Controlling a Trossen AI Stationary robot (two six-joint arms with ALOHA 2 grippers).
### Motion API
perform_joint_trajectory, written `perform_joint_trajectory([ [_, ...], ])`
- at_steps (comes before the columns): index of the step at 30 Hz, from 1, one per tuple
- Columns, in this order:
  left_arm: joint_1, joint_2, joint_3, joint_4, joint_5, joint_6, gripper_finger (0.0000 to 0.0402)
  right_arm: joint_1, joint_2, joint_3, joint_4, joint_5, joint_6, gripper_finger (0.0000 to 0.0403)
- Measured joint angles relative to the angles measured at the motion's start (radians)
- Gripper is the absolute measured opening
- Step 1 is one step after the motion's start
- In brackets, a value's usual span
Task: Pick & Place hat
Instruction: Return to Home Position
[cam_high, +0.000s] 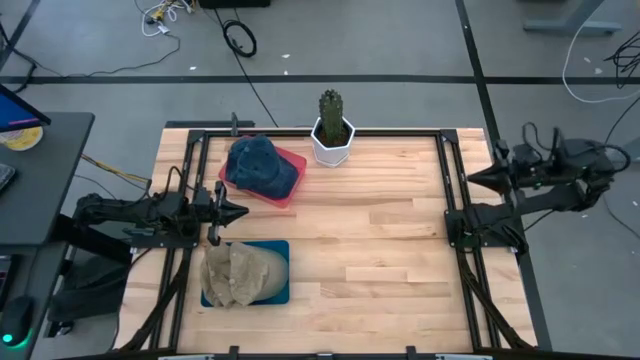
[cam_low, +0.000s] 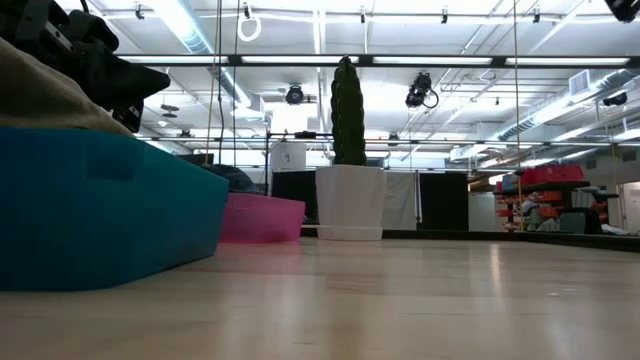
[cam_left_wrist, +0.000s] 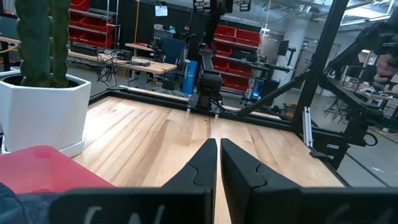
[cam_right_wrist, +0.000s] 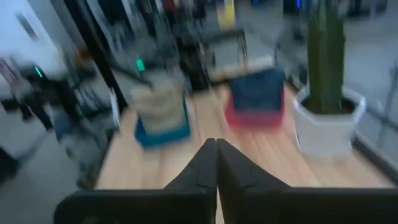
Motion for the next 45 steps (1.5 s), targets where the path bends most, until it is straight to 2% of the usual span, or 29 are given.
perform_joint_trajectory([
  [4, 0.0, 0.0, 0.0, 0.001, 0.0, 0.0, 0.0025, 0.0, -0.096, -0.129, 0.204, -0.031, -0.086, 0.0002],
  [11, 0.0, 0.0, 0.0, 0.001, 0.0, 0.0, 0.0025, 0.0, -0.291, -0.299, 0.408, -0.04, -0.185, 0.0001],
  [14, 0.0, 0.0, 0.0, 0.001, 0.0, 0.0, 0.0025, 0.0, -0.288, -0.308, 0.386, -0.046, -0.186, 0.0001],
  [17, 0.0, 0.005, 0.0, -0.002, 0.001, 0.0, 0.0025, 0.0, -0.289, -0.33, 0.493, -0.104, -0.225, 0.0001],
  [20, 0.0, 0.013, 0.0, -0.005, 0.0, 0.0, 0.0025, 0.0, -0.287, -0.346, 0.496, -0.102, -0.267, 0.0001],
  [23, 0.0, 0.013, 0.0, 0.0, 0.001, 0.001, 0.0025, 0.0, -0.29, -0.389, 0.6, -0.113, -0.255, 0.0],
  [25, 0.0, 0.013, 0.0, 0.0, 0.0, 0.0, 0.0025, 0.0, -0.289, -0.44, 0.651, -0.158, -0.225, 0.0],
  [28, 0.0, 0.013, 0.0, 0.0, 0.0, 0.0, 0.0025, 0.0, -0.29, -0.544, 0.839, -0.211, -0.169, 0.0],
  [35, 0.0, 0.013, 0.0, 0.001, 0.0, 0.001, 0.0025, 0.0, -0.29, -0.801, 1.148, -0.217, -0.134, 0.0],
  [40, 0.0, 0.013, 0.0, 0.001, 0.0, 0.0, 0.0025, -0.001, -0.29, -0.911, 1.295, -0.211, -0.167, 0.0],
  [45, 0.0, 0.013, 0.0, 0.001, 0.0, 0.0, 0.0025, -0.022, -0.29, -0.999, 1.39, -0.162, -0.176, 0.0],
])
